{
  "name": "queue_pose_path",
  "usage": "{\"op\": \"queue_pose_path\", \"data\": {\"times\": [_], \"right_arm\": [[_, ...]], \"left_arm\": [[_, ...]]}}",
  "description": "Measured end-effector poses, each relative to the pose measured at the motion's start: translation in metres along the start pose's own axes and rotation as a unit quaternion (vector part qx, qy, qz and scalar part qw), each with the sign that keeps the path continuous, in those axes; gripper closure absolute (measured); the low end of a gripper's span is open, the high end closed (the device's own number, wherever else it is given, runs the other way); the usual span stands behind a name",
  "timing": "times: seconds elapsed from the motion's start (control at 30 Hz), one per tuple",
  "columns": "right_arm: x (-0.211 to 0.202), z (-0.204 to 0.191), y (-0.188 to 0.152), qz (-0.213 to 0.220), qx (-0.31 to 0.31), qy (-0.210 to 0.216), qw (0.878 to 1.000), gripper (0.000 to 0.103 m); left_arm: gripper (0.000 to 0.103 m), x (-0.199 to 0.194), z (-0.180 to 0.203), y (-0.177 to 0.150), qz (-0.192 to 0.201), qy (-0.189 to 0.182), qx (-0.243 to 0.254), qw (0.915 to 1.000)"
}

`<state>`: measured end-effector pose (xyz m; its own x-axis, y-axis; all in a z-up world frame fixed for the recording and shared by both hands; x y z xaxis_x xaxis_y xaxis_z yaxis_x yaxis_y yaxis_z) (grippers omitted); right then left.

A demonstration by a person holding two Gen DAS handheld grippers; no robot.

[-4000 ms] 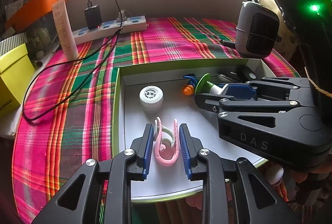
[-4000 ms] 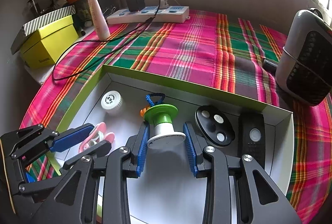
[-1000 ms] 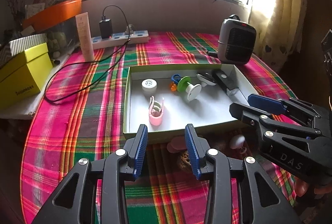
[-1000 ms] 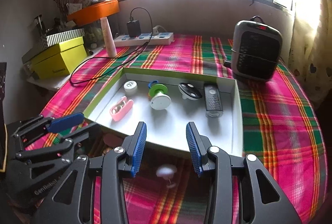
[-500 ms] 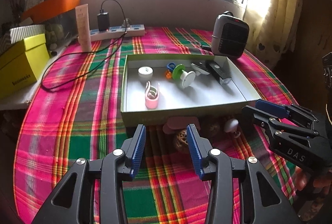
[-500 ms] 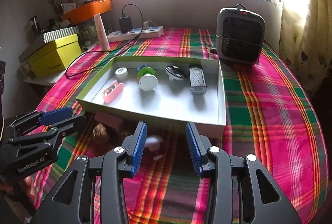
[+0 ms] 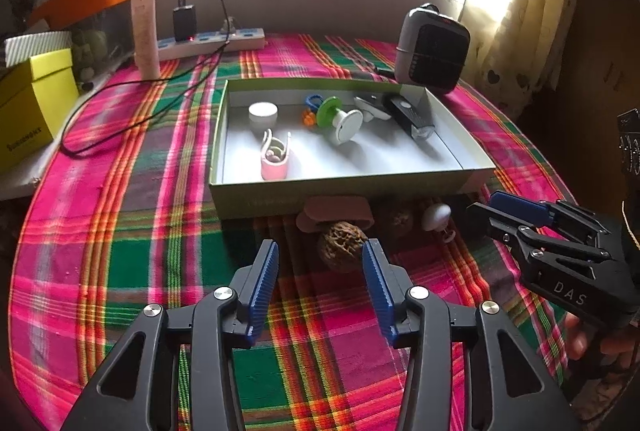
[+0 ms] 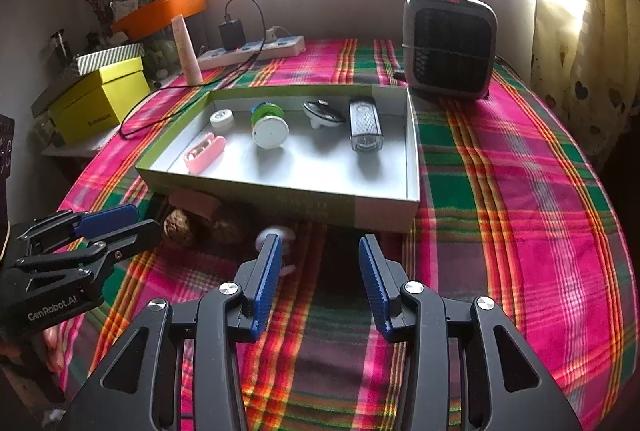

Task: Organize objects
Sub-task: 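Withdraw both open tools from the tray toward the walnut and white object, then move left tool to the walnut while right tool approaches white mushroom-shaped object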

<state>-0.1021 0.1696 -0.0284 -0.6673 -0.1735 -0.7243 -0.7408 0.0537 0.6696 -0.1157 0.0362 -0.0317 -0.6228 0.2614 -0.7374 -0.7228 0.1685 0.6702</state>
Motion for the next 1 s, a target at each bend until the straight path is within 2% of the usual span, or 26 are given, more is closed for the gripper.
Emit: {"op": "queue_pose_path", "data": {"times": [0.13, 0.73, 1.0], "right_arm": [[0.002, -0.001, -0.002, -0.004, -0.002, 0.004, 1.0, 0.057], [0.017, -0.011, -0.013, -0.037, -0.027, 0.013, 0.999, 0.056], [0.026, -0.018, -0.01, -0.044, -0.045, 0.009, 0.998, 0.056]], "left_arm": [[0.06, 0.003, 0.003, -0.001, -0.004, -0.008, 0.002, 1.0], [0.059, 0.027, 0.006, -0.003, -0.027, -0.005, 0.009, 0.9996], [0.059, 0.029, 0.004, 0.001, -0.024, -0.006, 0.006, 0.9997]]}}
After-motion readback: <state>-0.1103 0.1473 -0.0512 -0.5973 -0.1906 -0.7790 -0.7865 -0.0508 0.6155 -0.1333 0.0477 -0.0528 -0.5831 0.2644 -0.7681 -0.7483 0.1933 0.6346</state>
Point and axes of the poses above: each gripper's, at about its wrist camera, not at the fingertips, and x roughly the way its jaws point, z to its right, y to its top, the point moved 8 cm from there along x, roughly the way its jaws point, and after that the axes turned 5 degrees about x, right-handed, at the moved point
